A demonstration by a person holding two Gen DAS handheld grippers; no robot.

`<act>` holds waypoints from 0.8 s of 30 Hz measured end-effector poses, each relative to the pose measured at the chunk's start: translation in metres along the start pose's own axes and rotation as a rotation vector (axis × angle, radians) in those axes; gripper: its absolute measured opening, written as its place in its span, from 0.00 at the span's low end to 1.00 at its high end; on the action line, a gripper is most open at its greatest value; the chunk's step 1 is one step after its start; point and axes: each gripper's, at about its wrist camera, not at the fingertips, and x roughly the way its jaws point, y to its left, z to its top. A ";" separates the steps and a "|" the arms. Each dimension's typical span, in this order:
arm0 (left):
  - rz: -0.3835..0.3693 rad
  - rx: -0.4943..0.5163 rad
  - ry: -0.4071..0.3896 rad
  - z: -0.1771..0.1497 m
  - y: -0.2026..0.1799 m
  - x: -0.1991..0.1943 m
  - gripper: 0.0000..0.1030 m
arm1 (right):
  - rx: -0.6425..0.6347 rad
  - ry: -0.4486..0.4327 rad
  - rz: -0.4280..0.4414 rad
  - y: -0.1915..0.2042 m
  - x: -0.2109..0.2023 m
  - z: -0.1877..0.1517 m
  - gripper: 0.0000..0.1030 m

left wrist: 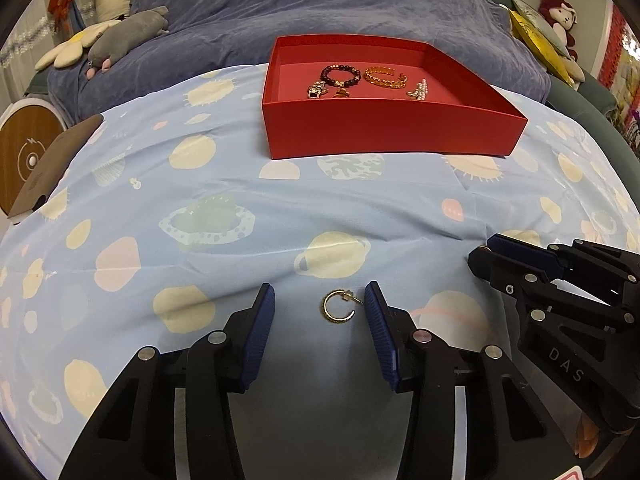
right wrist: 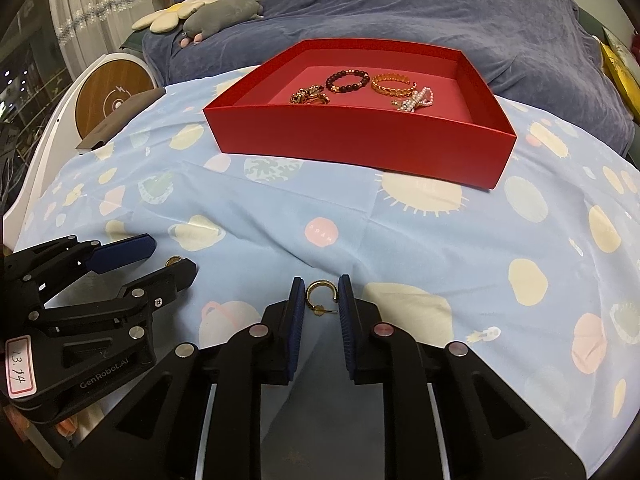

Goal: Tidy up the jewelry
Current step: 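Move the right tool to a gold hoop earring and close on it, then close the left tool on the other gold hoop earring while the right tool holds its earring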

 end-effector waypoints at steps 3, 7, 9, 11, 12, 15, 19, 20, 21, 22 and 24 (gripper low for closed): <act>0.005 0.003 0.000 0.000 -0.001 0.000 0.41 | -0.002 0.002 0.003 0.000 -0.001 -0.001 0.16; 0.007 0.004 0.000 0.000 -0.001 0.000 0.41 | 0.001 0.004 0.007 0.000 -0.002 -0.002 0.16; 0.007 0.004 0.001 0.000 -0.002 0.000 0.41 | 0.004 0.006 0.010 -0.001 -0.002 -0.002 0.16; 0.005 0.001 0.003 0.000 -0.002 0.000 0.41 | 0.010 0.009 0.015 -0.002 -0.003 -0.002 0.16; 0.005 -0.001 0.005 -0.001 -0.002 0.000 0.41 | 0.015 0.011 0.018 -0.003 -0.004 -0.003 0.16; 0.003 -0.006 0.010 -0.002 0.000 -0.001 0.42 | 0.027 0.017 0.025 -0.005 -0.006 -0.006 0.16; 0.006 -0.009 0.013 -0.007 0.004 -0.004 0.52 | 0.037 0.028 0.039 -0.010 -0.012 -0.012 0.16; 0.008 -0.013 0.014 -0.008 0.004 -0.005 0.57 | 0.038 0.030 0.040 -0.011 -0.014 -0.014 0.16; 0.009 -0.017 0.014 -0.010 0.006 -0.005 0.59 | 0.042 0.031 0.042 -0.012 -0.015 -0.015 0.16; 0.007 -0.016 0.012 -0.011 0.006 -0.006 0.59 | 0.046 0.032 0.046 -0.013 -0.017 -0.017 0.17; 0.011 -0.010 0.009 -0.013 0.006 -0.007 0.63 | 0.051 0.037 0.051 -0.016 -0.020 -0.020 0.17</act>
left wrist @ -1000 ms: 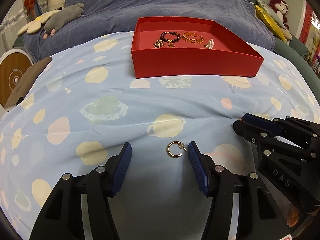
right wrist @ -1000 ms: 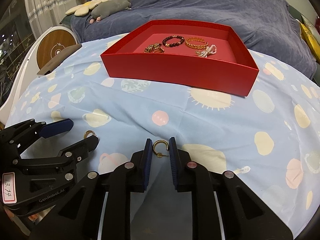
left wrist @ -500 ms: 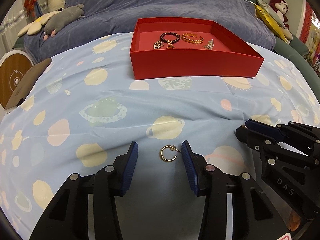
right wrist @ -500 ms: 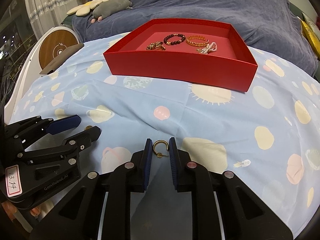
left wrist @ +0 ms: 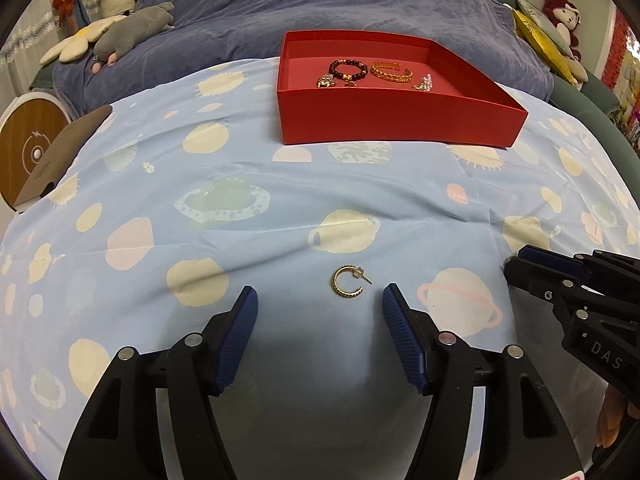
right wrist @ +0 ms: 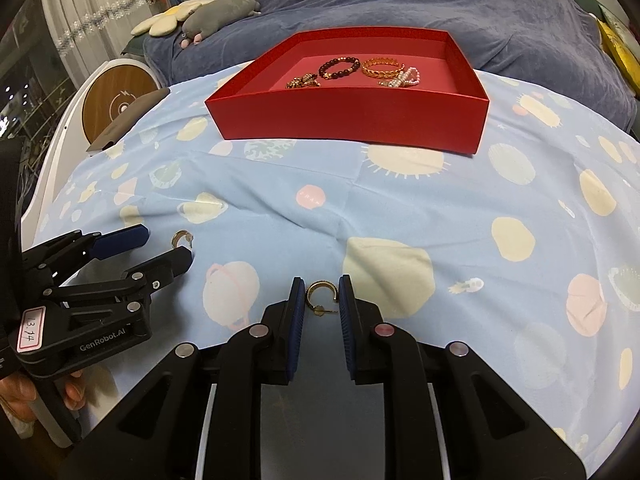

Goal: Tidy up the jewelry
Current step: 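Close the left tool on the other gold hoop earring while the right tool holds its earring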

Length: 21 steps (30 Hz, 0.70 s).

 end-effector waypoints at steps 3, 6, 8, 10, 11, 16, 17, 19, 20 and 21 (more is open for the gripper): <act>0.008 0.006 -0.007 -0.001 -0.001 0.001 0.63 | -0.004 0.002 0.006 -0.002 -0.002 -0.003 0.18; 0.009 0.010 -0.011 0.001 -0.004 0.002 0.64 | -0.006 -0.007 0.012 -0.001 -0.004 -0.005 0.33; 0.011 0.010 -0.015 0.003 -0.006 0.004 0.64 | -0.015 -0.011 0.003 0.000 -0.005 -0.005 0.35; 0.014 0.016 -0.024 0.004 -0.008 0.005 0.64 | -0.017 -0.014 0.002 0.000 -0.004 -0.005 0.35; 0.012 0.018 -0.029 0.004 -0.009 0.005 0.64 | -0.017 -0.014 0.002 -0.001 -0.003 -0.004 0.35; 0.007 0.030 -0.041 0.004 -0.013 0.006 0.63 | -0.033 -0.022 -0.008 0.002 0.000 -0.002 0.34; 0.004 0.033 -0.042 0.004 -0.014 0.006 0.63 | -0.034 -0.024 -0.010 0.002 0.001 -0.001 0.33; -0.001 0.037 -0.045 0.004 -0.015 0.005 0.60 | -0.041 -0.028 -0.018 0.003 0.001 -0.001 0.30; -0.003 0.040 -0.047 0.004 -0.015 0.005 0.56 | -0.044 -0.028 -0.021 0.003 0.001 -0.001 0.28; -0.004 0.045 -0.051 0.004 -0.016 0.004 0.50 | -0.044 -0.029 -0.022 0.003 0.002 -0.001 0.25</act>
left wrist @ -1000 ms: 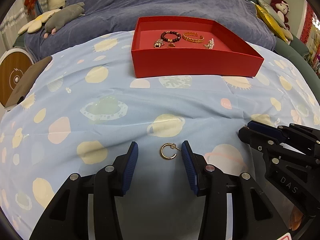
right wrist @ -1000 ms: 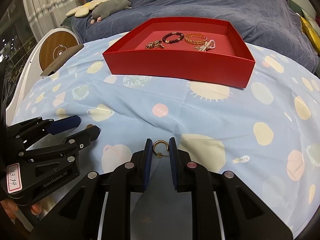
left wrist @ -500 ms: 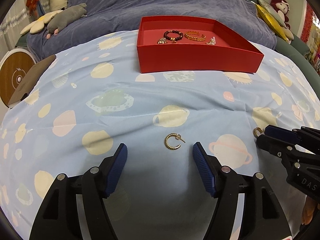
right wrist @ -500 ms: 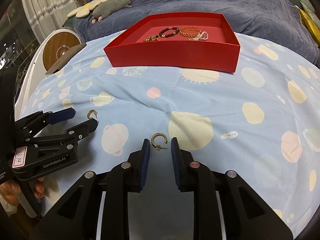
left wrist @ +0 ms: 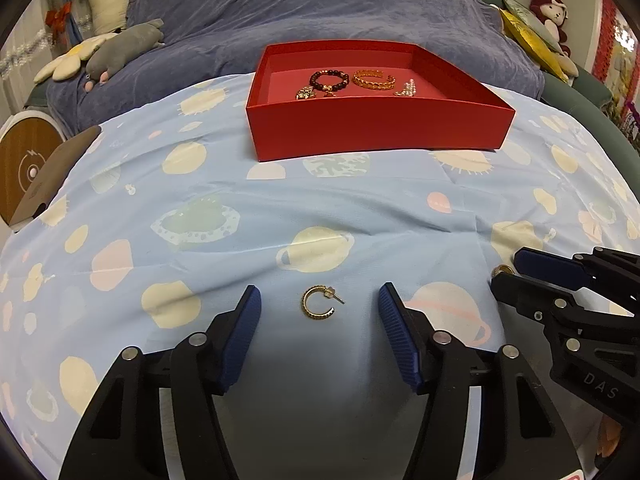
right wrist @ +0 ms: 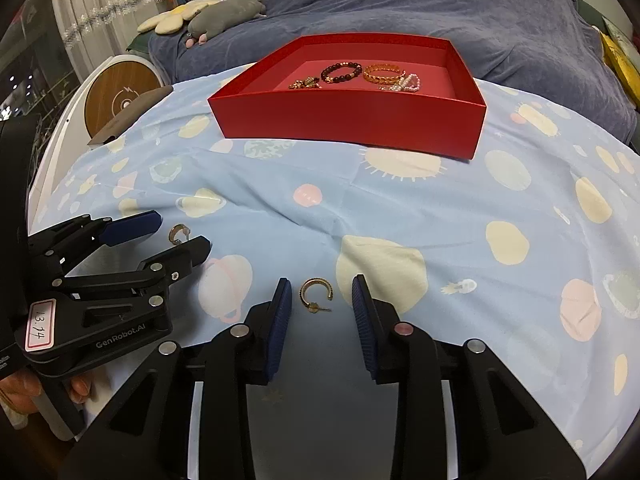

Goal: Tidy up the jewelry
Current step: 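Close the left tool on the other gold hoop earring while the right tool holds its earring, then carry both hoop earrings over the red box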

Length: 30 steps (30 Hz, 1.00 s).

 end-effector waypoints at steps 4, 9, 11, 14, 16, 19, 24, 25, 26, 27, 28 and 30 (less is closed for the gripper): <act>-0.010 0.001 -0.003 0.000 0.001 -0.002 0.34 | 0.002 0.001 -0.005 -0.002 0.000 -0.001 0.16; -0.043 -0.013 0.007 0.001 0.005 -0.004 0.18 | 0.000 0.003 0.000 -0.003 -0.002 -0.001 0.16; -0.051 -0.019 0.010 0.000 0.006 -0.005 0.18 | 0.002 0.001 0.002 -0.003 -0.004 -0.001 0.16; -0.072 -0.032 0.016 -0.001 0.008 -0.008 0.18 | 0.006 -0.006 0.004 -0.003 -0.007 -0.001 0.16; -0.081 -0.037 0.014 0.000 0.009 -0.010 0.18 | 0.009 -0.010 0.006 -0.004 -0.009 0.000 0.16; -0.085 -0.041 0.004 0.003 0.010 -0.015 0.18 | 0.012 -0.016 0.008 -0.004 -0.012 0.001 0.16; -0.094 -0.060 -0.015 0.014 0.009 -0.021 0.18 | 0.020 -0.034 0.015 -0.003 -0.017 0.008 0.16; -0.096 -0.063 -0.021 0.017 0.009 -0.023 0.18 | 0.021 -0.039 0.017 -0.002 -0.019 0.010 0.16; -0.098 -0.065 -0.026 0.019 0.008 -0.025 0.18 | 0.022 -0.045 0.019 -0.001 -0.020 0.012 0.16; -0.101 -0.068 -0.032 0.022 0.008 -0.027 0.18 | 0.023 -0.051 0.020 0.000 -0.022 0.014 0.16; -0.102 -0.069 -0.038 0.025 0.006 -0.028 0.18 | 0.024 -0.058 0.022 0.001 -0.024 0.016 0.16; -0.104 -0.071 -0.047 0.030 0.004 -0.031 0.18 | 0.026 -0.071 0.025 0.002 -0.028 0.020 0.16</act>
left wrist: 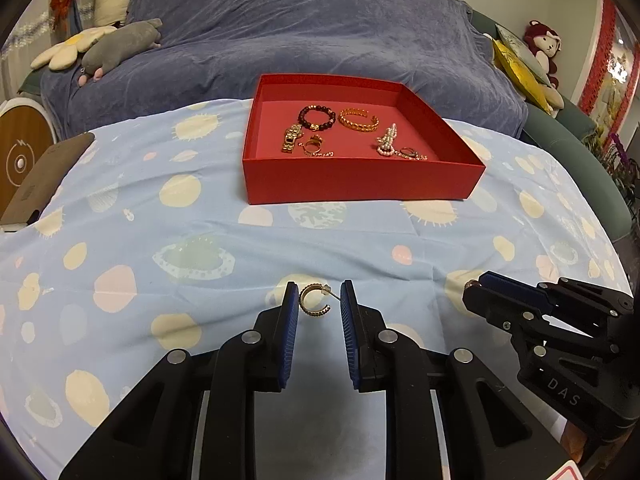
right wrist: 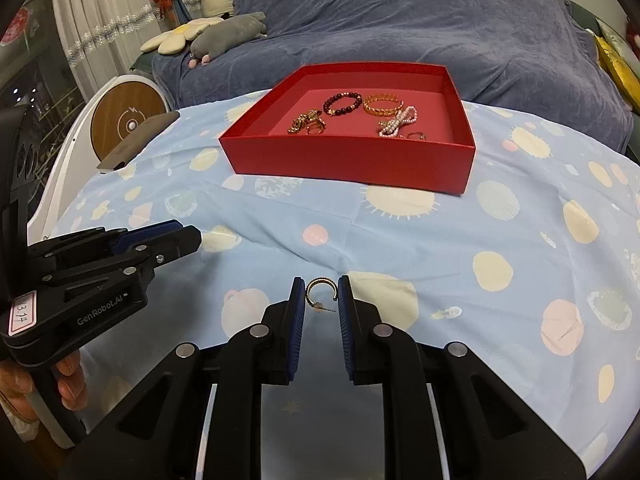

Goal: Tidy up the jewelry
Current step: 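Carry both hoop earrings over the red box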

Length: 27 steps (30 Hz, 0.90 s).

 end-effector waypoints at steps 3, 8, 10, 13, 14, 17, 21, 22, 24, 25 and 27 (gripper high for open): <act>-0.002 -0.003 -0.010 0.005 -0.005 -0.002 0.18 | 0.003 -0.018 0.005 0.003 -0.005 0.006 0.16; 0.004 -0.008 -0.024 0.015 -0.011 -0.003 0.18 | 0.010 -0.046 0.010 0.004 -0.012 0.015 0.16; 0.002 -0.017 -0.027 0.019 -0.012 -0.004 0.18 | 0.014 -0.058 0.011 0.005 -0.015 0.019 0.16; 0.002 -0.027 -0.035 0.026 -0.015 -0.004 0.18 | 0.025 -0.078 0.012 0.003 -0.019 0.027 0.16; 0.001 -0.030 -0.038 0.028 -0.016 -0.004 0.18 | 0.029 -0.084 0.011 0.003 -0.020 0.030 0.16; 0.003 -0.036 -0.045 0.034 -0.020 -0.004 0.18 | 0.040 -0.104 0.010 0.001 -0.023 0.039 0.16; 0.003 -0.046 -0.056 0.043 -0.025 -0.004 0.18 | 0.049 -0.121 0.006 -0.001 -0.024 0.046 0.16; 0.001 -0.048 -0.059 0.046 -0.026 -0.005 0.18 | 0.051 -0.123 0.005 -0.002 -0.024 0.048 0.16; 0.002 -0.045 -0.068 0.051 -0.028 -0.006 0.18 | 0.054 -0.127 -0.002 -0.005 -0.024 0.050 0.16; 0.004 -0.041 -0.074 0.054 -0.029 -0.007 0.18 | 0.055 -0.129 -0.007 -0.007 -0.024 0.052 0.16; 0.011 -0.037 -0.084 0.060 -0.029 -0.008 0.18 | 0.056 -0.135 -0.020 -0.011 -0.025 0.057 0.16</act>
